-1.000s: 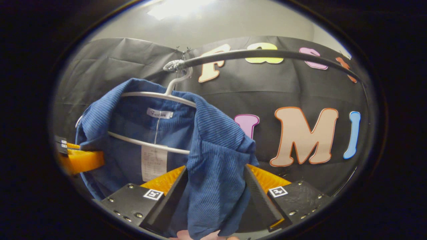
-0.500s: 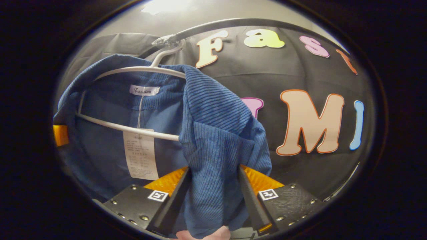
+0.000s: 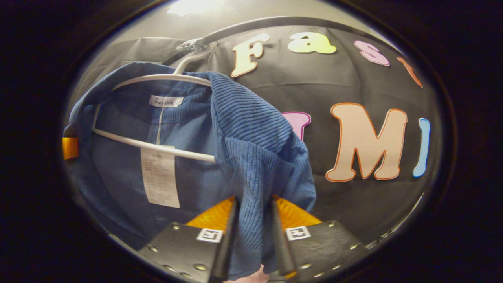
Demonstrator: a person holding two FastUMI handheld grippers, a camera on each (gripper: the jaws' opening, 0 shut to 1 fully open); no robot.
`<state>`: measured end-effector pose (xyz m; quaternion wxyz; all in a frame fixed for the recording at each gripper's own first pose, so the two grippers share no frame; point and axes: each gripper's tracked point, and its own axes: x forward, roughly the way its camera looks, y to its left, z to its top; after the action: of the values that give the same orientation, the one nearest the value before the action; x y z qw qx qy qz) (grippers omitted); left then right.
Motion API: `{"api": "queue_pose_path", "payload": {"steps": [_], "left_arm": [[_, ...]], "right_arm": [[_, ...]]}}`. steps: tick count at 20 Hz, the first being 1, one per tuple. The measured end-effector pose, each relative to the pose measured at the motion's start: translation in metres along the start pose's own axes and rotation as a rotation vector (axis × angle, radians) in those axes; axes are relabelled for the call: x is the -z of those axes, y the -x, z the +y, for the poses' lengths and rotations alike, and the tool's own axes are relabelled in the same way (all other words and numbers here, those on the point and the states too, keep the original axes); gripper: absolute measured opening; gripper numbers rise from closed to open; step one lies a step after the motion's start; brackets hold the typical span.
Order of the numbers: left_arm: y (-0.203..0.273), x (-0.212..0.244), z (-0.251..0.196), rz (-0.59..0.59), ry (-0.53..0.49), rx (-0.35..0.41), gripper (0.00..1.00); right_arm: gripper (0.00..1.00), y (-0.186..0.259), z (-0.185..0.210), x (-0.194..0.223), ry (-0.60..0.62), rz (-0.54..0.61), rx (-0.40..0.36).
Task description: Grasp the clothes on the hanger with both hands and then place them into the laundry hamper below.
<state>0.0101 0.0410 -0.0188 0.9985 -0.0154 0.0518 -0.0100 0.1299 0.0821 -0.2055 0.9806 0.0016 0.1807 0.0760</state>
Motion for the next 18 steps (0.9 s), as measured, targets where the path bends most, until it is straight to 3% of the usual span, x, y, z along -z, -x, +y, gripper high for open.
{"api": "queue_pose_path", "payload": {"steps": [2,3,4,18], "left_arm": [[0.001,-0.004,0.008,-0.007,-0.001,-0.019,0.04],[0.001,-0.006,0.011,-0.01,0.001,-0.028,0.0],[0.001,-0.007,0.016,-0.012,0.002,-0.038,0.01],[0.007,-0.061,0.061,-0.127,0.004,-0.155,0.0]], "right_arm": [[0.19,0.002,-0.006,-0.001,-0.022,0.015,0.017],[0.03,0.002,-0.011,-0.003,-0.031,0.016,0.027],[0.09,0.001,-0.014,-0.005,-0.029,0.01,0.036],[0.08,0.01,-0.071,-0.049,-0.036,-0.098,0.203]]}}
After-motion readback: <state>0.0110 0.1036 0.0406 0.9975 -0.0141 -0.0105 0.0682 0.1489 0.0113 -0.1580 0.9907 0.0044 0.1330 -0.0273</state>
